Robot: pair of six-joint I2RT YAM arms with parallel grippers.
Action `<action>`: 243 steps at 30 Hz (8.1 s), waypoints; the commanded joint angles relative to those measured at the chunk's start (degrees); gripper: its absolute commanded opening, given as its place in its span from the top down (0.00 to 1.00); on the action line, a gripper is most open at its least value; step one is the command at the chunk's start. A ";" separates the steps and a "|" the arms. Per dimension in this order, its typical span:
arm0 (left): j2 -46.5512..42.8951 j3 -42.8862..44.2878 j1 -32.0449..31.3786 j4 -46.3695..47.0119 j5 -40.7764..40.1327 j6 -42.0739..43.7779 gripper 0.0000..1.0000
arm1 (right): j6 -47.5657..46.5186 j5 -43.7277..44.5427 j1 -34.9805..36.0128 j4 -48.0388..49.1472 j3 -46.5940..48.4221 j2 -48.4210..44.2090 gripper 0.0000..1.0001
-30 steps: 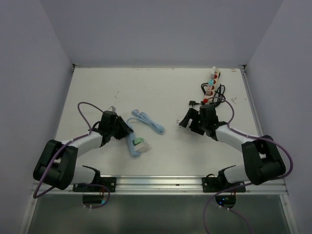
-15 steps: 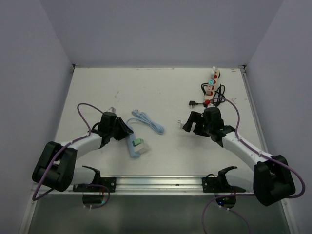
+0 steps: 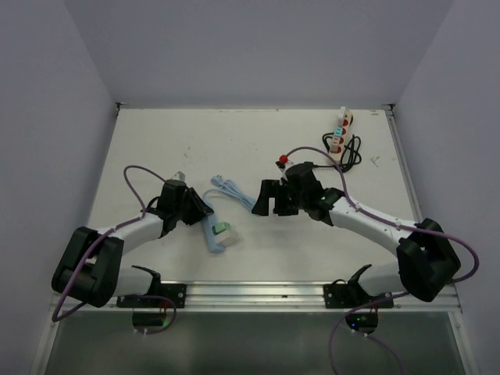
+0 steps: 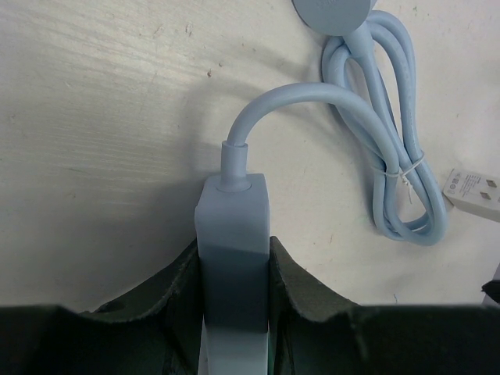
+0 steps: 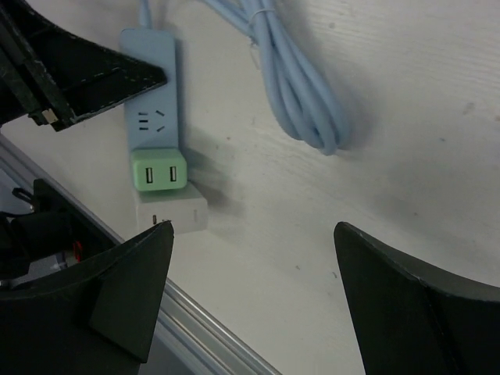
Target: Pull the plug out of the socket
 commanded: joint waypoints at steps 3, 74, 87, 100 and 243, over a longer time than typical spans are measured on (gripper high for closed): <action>-0.05 -1.81 0.09 -0.55 1.15 1.96 1.00 | 4.39 -4.59 6.05 4.56 8.81 9.50 0.12; -3.66 -10.69 -0.52 4.64 8.28 -4.99 0.73 | 7.83 -8.81 14.49 13.71 14.71 30.45 1.00; -3.48 -9.72 -0.52 -0.89 1.60 -2.09 1.00 | 7.74 -10.04 10.81 14.15 10.67 26.06 1.00; -2.60 -6.03 -2.28 -9.16 -6.22 -0.15 1.00 | 5.72 -10.57 7.64 10.90 9.34 21.13 1.00; -3.83 -7.00 -8.17 -3.45 5.11 -4.37 0.58 | 5.98 -1.69 16.43 12.04 8.91 19.90 1.00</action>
